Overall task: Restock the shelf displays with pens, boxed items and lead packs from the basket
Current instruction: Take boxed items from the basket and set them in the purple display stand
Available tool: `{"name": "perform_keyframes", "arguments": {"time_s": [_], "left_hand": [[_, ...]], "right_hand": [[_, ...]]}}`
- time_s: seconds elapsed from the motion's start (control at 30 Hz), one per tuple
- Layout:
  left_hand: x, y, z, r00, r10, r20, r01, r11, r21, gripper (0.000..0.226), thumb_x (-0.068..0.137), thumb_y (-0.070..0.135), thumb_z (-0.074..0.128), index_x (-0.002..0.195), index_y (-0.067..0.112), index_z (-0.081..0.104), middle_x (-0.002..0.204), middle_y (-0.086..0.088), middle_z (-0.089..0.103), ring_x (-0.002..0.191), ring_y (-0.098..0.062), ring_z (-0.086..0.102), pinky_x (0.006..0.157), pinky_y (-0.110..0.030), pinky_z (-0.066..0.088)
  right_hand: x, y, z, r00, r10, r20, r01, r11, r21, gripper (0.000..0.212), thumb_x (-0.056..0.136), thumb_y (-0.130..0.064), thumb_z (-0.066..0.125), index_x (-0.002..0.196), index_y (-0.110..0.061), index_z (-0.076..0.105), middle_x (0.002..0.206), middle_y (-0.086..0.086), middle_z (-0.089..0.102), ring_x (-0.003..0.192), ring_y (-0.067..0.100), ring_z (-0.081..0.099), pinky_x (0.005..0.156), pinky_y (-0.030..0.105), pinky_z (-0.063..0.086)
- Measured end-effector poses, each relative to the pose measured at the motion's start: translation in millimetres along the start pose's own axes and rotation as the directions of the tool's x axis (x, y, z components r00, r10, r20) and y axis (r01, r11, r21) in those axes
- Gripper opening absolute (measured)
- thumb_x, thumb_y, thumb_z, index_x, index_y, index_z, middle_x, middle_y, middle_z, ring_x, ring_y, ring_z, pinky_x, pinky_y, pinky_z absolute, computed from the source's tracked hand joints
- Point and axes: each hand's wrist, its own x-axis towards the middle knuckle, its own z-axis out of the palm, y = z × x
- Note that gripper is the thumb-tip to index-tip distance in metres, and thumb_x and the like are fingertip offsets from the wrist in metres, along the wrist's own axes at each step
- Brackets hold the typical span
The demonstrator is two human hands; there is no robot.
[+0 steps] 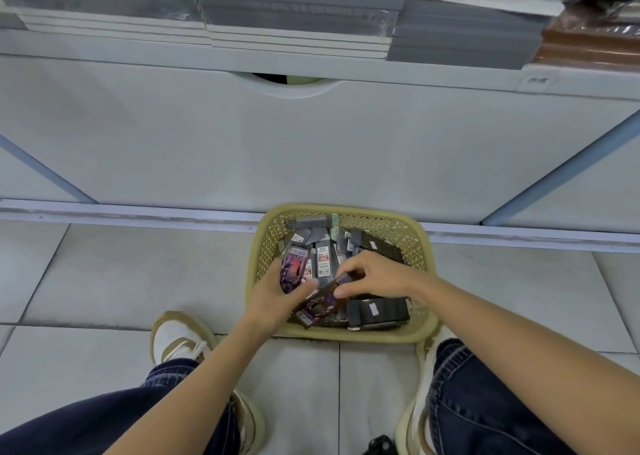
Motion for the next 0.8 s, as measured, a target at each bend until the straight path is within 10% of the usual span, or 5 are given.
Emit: {"name": "perform_keyframes", "arguments": {"time_s": [0.27, 0.4, 0.53, 0.8], "left_hand": [[2, 4, 25, 0.969, -0.003, 0.247, 0.064, 0.969, -0.238, 0.025, 0.084, 0.018, 0.076, 0.101, 0.007, 0.061, 0.082, -0.012, 0.071, 0.073, -0.025, 0.066, 0.072, -0.036, 0.054], [3, 3, 21, 0.972, -0.066, 0.226, 0.144, 0.927, -0.347, 0.016, 0.091, 0.010, 0.066, 0.099, 0.000, 0.057, 0.079, -0.016, 0.071, 0.064, -0.024, 0.064, 0.062, -0.030, 0.053], [1, -4, 21, 0.971, -0.107, 0.212, 0.183, 0.905, -0.384, 0.016, 0.092, 0.007, 0.064, 0.104, 0.001, 0.057, 0.088, -0.019, 0.073, 0.069, -0.025, 0.067, 0.064, -0.028, 0.056], [0, -6, 23, 0.972, -0.129, 0.197, 0.191, 0.920, -0.343, 0.016, 0.094, 0.013, 0.063, 0.106, 0.005, 0.057, 0.080, -0.009, 0.073, 0.070, -0.023, 0.065, 0.073, -0.033, 0.055]], "right_hand": [[5, -3, -12, 0.965, 0.000, -0.262, 0.068, 0.966, 0.248, 0.017, 0.088, -0.028, 0.070, 0.101, -0.020, 0.063, 0.091, -0.009, 0.072, 0.079, 0.003, 0.066, 0.066, 0.018, 0.051], [-4, 34, -13, 0.883, 0.060, -0.465, -0.070, 0.998, -0.004, 0.029, 0.081, -0.033, 0.076, 0.101, -0.027, 0.055, 0.099, -0.007, 0.063, 0.091, 0.014, 0.061, 0.074, 0.017, 0.046], [-8, 68, 3, 0.940, 0.170, -0.297, -0.295, 0.843, -0.450, 0.076, 0.073, -0.045, 0.080, 0.134, -0.020, 0.043, 0.130, -0.002, 0.045, 0.119, 0.016, 0.045, 0.101, 0.032, 0.042], [4, 80, 12, 0.927, 0.044, -0.372, -0.266, 0.776, -0.571, 0.049, 0.080, -0.035, 0.076, 0.120, -0.017, 0.053, 0.118, 0.000, 0.054, 0.109, 0.018, 0.047, 0.091, 0.030, 0.041]]}}
